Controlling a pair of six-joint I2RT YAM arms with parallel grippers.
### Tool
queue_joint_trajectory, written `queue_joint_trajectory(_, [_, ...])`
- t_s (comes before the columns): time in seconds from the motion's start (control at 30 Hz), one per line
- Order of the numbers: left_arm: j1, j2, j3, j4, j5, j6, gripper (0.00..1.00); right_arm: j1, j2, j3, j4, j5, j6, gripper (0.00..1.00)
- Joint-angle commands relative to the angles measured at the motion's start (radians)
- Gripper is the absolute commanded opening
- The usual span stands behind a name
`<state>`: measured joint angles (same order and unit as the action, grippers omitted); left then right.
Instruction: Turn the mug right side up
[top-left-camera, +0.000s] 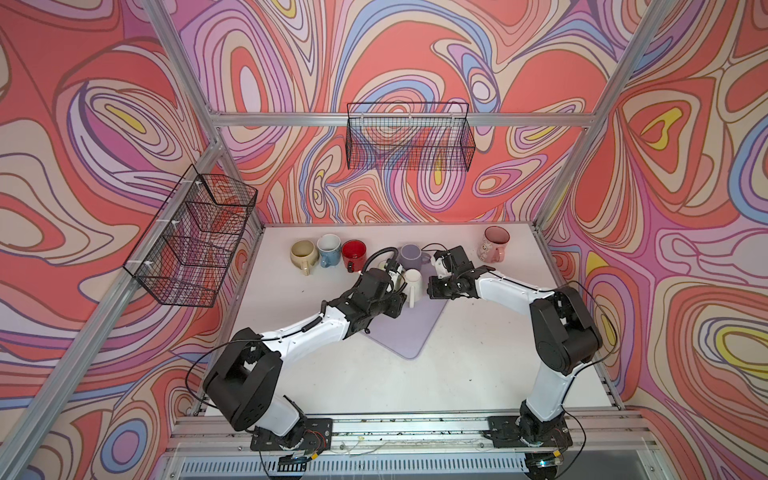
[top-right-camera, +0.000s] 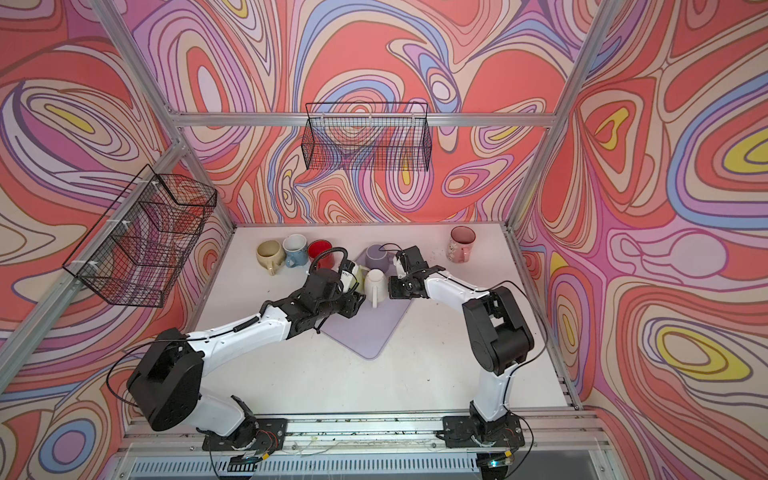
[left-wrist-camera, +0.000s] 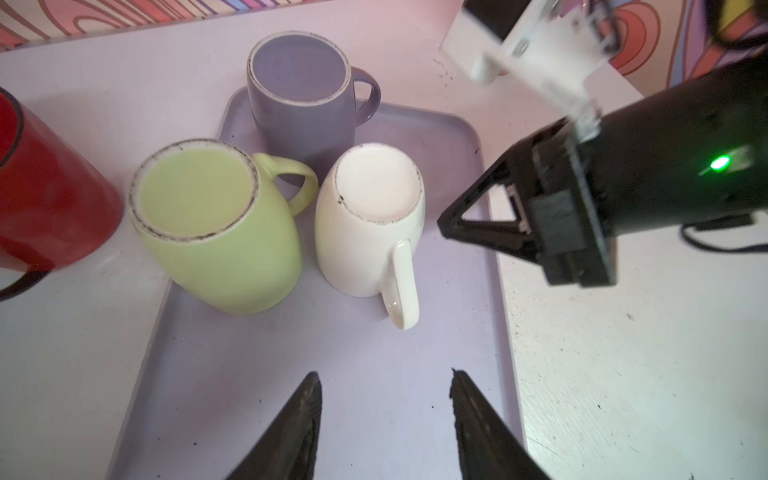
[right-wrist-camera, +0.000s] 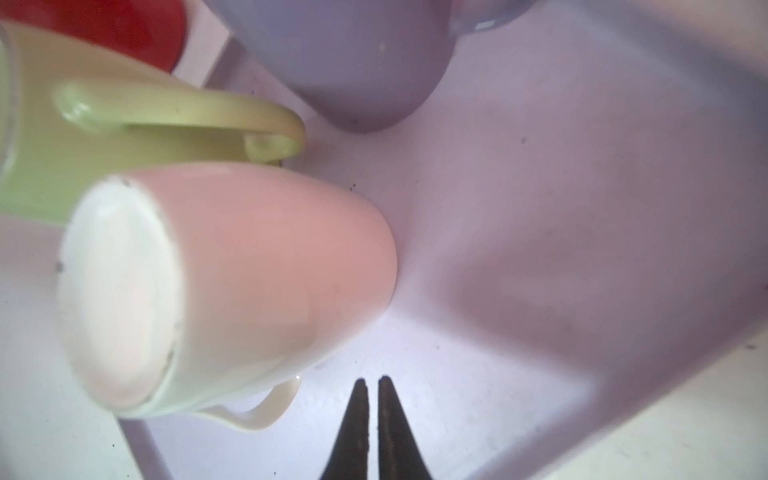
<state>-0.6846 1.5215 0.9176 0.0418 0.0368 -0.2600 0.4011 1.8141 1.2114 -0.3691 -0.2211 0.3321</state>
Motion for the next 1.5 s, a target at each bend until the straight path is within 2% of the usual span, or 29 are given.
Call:
queue_joint_trajectory(0.0, [-0.002, 0.047, -0.010, 0.071, 0.011, -0.037, 0.57, -0.032, -0.036, 0.015, -0.021, 0.041, -0.023, 0.14])
queue_joint_trajectory(0.13, [-0.021, 0.105, 0.008, 0.097, -0.036, -0.049, 0.60, -0.064, -0.102, -0.010, -0.015, 0.054, -0.036, 0.24])
queue_joint_trajectory(0.23, [-0.029, 0.152, -0.003, 0.173, -0.109, -0.124, 0.66, -0.093, -0.134, -0.032, 0.005, 0.054, -0.036, 0.28])
queue_joint_trajectory(0.4, [-0.068, 0.231, 0.009, 0.263, -0.174, -0.184, 0.68, -0.129, -0.177, -0.057, 0.015, 0.051, -0.045, 0.29])
queue_joint_trajectory(0.73, [-0.096, 0.373, 0.116, 0.204, -0.237, -0.252, 0.68, -0.166, -0.194, -0.089, 0.054, 0.030, -0.048, 0.28])
queue_joint_trajectory(0.9, [-0.096, 0.401, 0.148, 0.160, -0.284, -0.239, 0.66, -0.172, -0.203, -0.108, 0.086, 0.025, -0.047, 0.28])
queue_joint_trajectory(1.47, [-0.096, 0.421, 0.133, 0.124, -0.294, -0.197, 0.55, -0.199, -0.235, -0.168, 0.129, 0.024, -0.042, 0.26])
